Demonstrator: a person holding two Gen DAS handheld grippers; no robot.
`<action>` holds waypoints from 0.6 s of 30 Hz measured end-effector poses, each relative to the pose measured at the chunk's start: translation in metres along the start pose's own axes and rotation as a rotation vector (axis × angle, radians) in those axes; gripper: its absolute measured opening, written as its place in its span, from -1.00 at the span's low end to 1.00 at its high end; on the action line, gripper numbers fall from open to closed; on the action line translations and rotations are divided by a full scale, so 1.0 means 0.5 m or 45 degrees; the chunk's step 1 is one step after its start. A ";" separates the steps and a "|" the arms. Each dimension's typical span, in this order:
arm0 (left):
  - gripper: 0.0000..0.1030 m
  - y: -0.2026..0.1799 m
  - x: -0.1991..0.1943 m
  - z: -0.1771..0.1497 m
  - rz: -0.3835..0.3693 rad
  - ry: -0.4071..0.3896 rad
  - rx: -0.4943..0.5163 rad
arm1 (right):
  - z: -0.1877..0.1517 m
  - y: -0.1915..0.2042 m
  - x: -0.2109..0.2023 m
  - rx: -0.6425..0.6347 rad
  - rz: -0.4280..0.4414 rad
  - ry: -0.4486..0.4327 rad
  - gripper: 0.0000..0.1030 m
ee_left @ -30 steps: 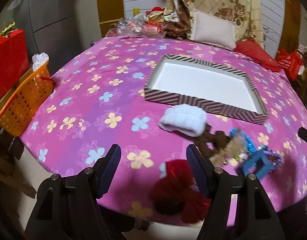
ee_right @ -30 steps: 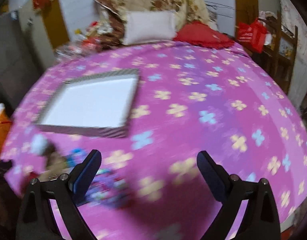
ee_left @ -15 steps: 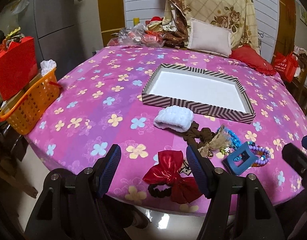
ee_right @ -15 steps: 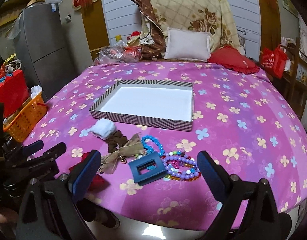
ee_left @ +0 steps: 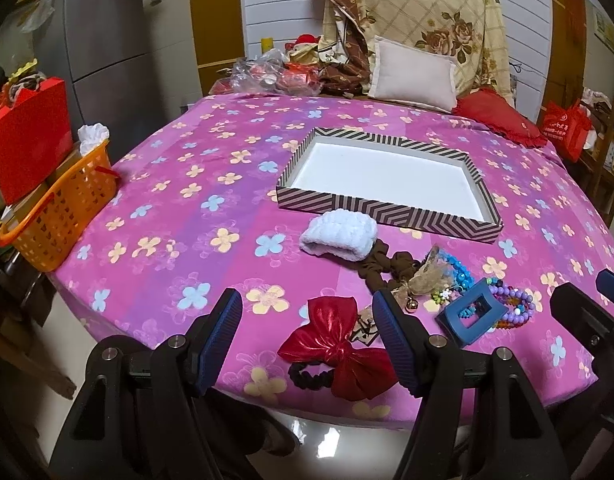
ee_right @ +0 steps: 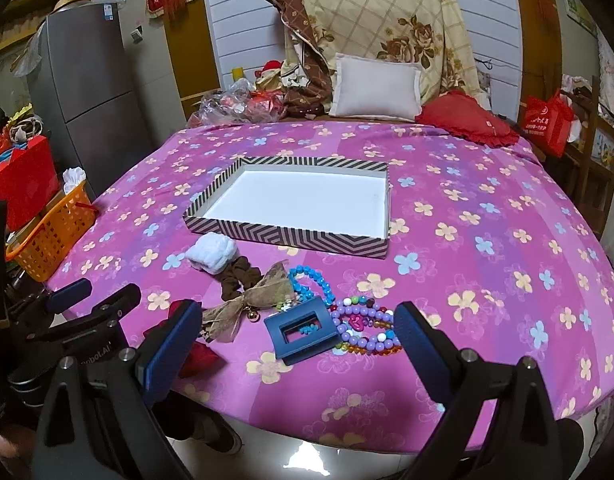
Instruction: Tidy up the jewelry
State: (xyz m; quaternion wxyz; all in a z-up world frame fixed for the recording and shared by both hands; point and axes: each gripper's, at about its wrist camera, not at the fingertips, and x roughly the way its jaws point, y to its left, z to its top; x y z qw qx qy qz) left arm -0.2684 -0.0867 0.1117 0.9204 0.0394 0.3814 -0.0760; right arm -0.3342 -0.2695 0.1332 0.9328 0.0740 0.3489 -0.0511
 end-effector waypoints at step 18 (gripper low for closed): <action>0.35 -0.001 0.003 -0.003 0.002 0.012 0.004 | -0.006 -0.004 0.018 0.010 -0.018 0.018 0.91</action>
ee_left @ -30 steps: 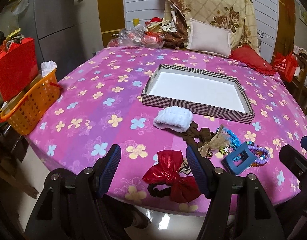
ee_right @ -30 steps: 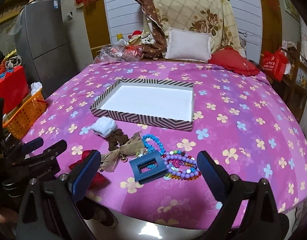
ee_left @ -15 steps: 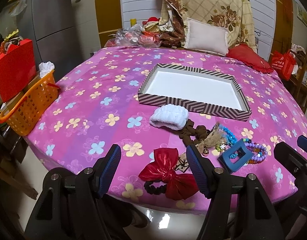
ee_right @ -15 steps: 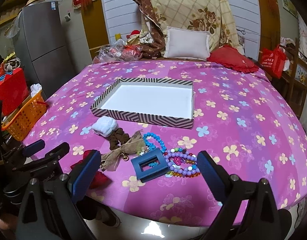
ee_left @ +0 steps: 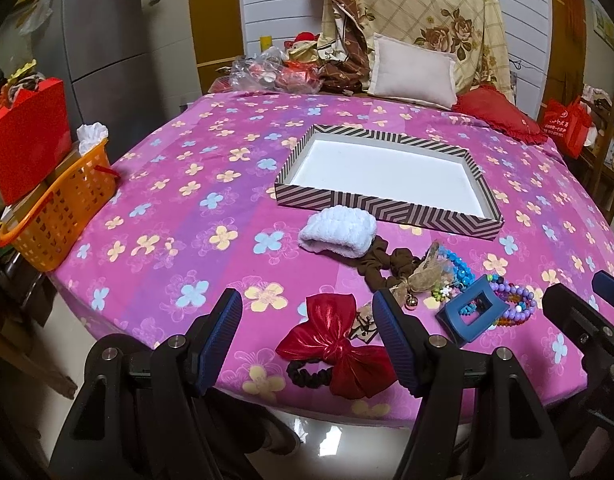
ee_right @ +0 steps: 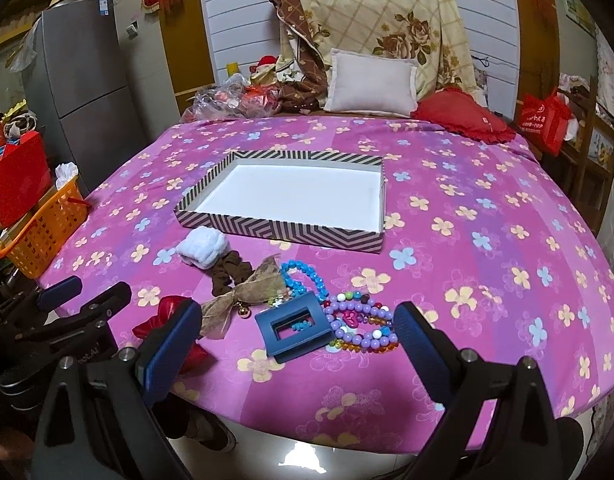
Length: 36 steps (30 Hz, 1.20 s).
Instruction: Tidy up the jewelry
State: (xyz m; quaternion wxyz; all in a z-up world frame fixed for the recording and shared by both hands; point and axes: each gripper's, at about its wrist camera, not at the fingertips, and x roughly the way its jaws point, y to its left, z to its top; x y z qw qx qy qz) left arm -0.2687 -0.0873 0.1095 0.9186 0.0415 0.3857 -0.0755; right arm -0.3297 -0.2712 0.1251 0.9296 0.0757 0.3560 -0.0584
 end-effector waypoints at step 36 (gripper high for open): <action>0.35 -0.001 0.020 -0.005 -0.003 0.035 0.006 | -0.010 0.001 0.026 -0.010 0.028 0.048 0.91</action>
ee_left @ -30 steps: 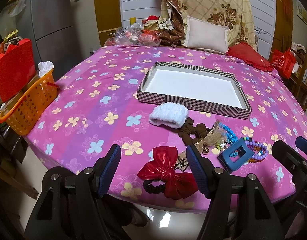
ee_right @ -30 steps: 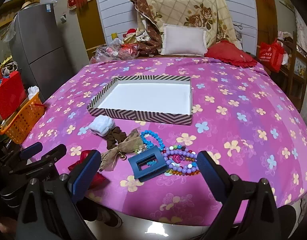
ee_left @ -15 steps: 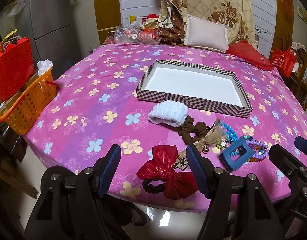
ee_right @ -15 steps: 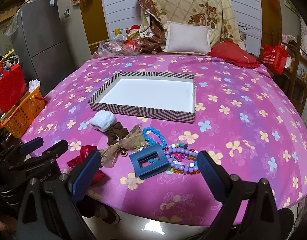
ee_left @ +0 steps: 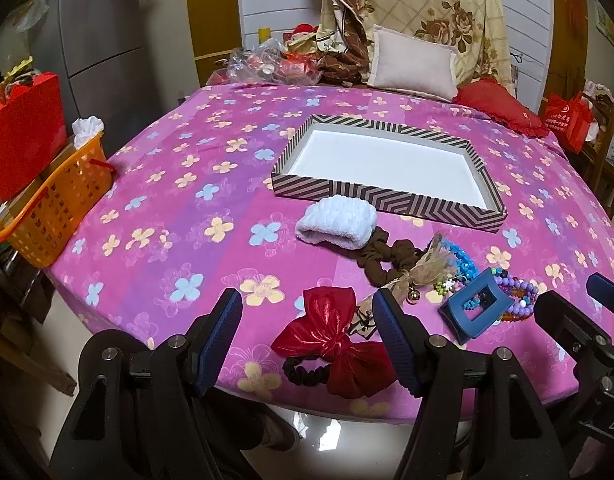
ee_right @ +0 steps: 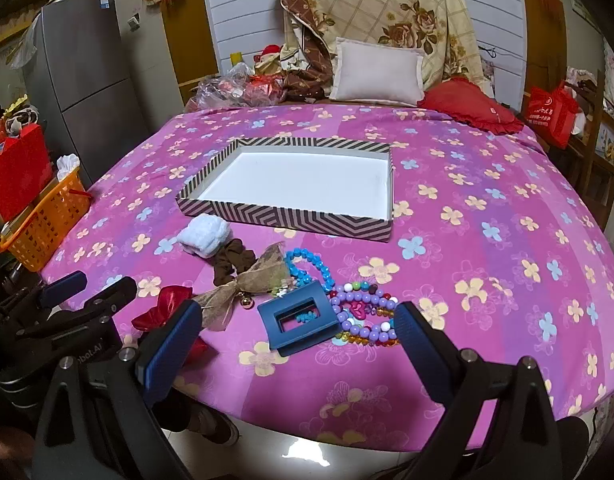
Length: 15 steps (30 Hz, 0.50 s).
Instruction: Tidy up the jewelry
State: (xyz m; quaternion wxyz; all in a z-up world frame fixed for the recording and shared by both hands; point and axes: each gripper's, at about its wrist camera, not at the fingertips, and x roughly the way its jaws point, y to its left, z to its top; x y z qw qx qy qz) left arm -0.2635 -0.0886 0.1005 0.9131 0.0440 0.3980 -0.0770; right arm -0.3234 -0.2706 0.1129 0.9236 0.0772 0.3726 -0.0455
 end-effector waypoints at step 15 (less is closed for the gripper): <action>0.35 0.010 0.024 0.007 0.003 0.029 -0.009 | -0.004 -0.008 0.036 0.007 0.043 0.011 0.91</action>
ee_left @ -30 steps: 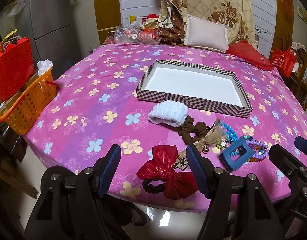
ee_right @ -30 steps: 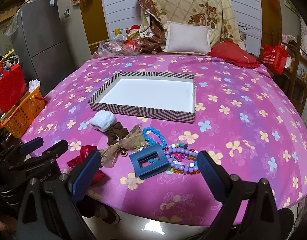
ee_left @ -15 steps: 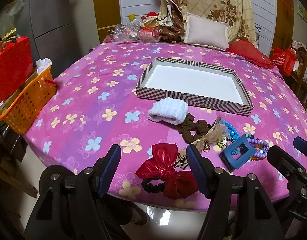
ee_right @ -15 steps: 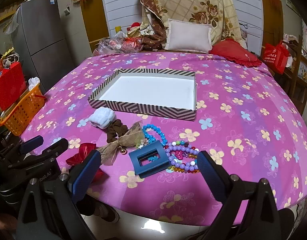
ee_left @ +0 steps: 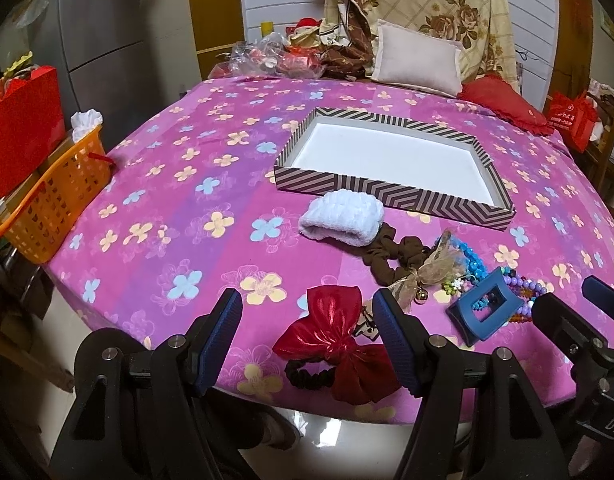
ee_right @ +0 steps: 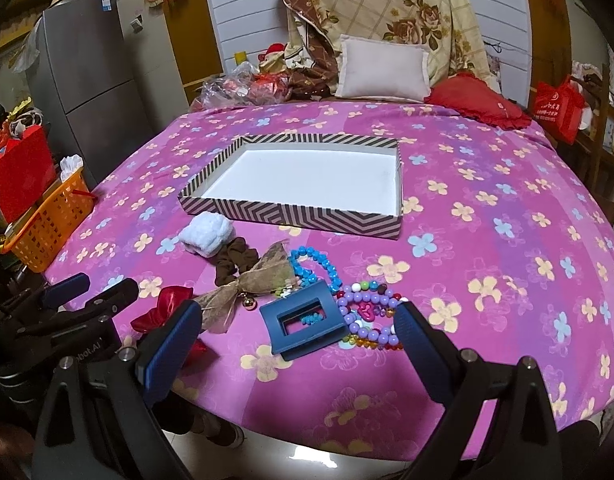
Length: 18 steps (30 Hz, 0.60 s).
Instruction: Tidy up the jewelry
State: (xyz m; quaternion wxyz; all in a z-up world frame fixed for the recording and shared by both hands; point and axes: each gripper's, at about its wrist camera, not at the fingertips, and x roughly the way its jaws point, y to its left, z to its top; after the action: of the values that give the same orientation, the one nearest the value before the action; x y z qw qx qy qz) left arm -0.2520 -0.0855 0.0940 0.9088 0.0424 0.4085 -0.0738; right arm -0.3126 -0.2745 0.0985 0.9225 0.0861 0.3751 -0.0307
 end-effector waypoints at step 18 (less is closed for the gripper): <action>0.35 0.019 0.063 0.023 0.018 0.057 -0.048 | 0.027 -0.008 0.084 -0.018 0.027 0.090 0.91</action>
State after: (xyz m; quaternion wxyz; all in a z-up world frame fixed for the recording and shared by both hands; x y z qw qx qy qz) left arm -0.2212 -0.0810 0.0780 0.9005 0.0297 0.4298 -0.0588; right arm -0.2739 -0.2807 0.0783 0.9095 0.0848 0.4068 -0.0152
